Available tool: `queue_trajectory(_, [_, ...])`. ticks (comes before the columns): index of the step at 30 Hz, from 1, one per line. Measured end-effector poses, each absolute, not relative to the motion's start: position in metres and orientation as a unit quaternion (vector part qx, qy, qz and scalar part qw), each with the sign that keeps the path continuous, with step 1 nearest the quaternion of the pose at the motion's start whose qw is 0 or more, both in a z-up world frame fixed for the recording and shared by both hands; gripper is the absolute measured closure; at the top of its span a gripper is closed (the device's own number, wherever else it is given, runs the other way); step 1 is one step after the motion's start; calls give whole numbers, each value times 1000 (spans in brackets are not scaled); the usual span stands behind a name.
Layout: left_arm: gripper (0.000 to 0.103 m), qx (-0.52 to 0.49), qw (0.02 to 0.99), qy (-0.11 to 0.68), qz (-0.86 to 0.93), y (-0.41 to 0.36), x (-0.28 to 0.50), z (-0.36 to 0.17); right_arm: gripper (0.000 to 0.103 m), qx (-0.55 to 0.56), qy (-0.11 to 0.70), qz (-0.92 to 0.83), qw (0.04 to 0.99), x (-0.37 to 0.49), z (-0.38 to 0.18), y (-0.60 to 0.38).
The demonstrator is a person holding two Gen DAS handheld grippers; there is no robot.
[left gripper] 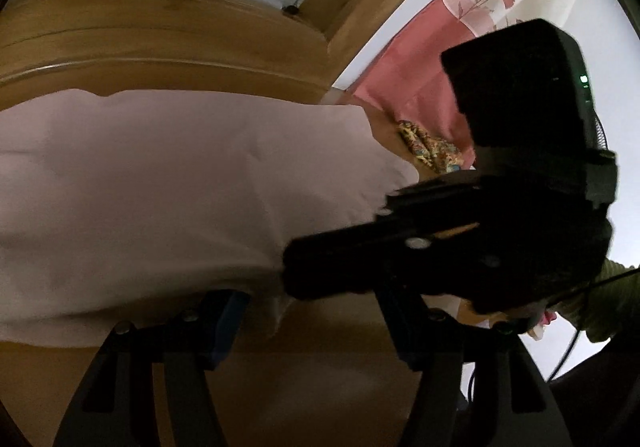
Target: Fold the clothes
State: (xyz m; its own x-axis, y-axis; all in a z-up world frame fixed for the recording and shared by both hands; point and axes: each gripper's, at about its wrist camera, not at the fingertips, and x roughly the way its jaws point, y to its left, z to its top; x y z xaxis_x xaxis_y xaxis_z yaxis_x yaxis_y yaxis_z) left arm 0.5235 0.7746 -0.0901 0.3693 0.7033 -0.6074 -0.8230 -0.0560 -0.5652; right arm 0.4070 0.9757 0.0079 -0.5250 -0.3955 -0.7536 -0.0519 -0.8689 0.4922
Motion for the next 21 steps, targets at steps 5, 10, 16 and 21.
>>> queue_trajectory(5, [43,-483,689,55,538,776,526,-97,74,456,-194,-869,11,398,18,1004])
queue_trajectory(10, [44,-485,698,53,524,776,532,-97,74,514,-52,-854,-61,361,-21,992])
queue_trajectory(16, [45,-467,721,76,506,767,545,-90,74,501,-13,-862,-77,356,-25,981])
queue_trajectory(21, [45,-469,719,95,504,765,555,-92,74,493,-14,-866,-81,359,-27,985])
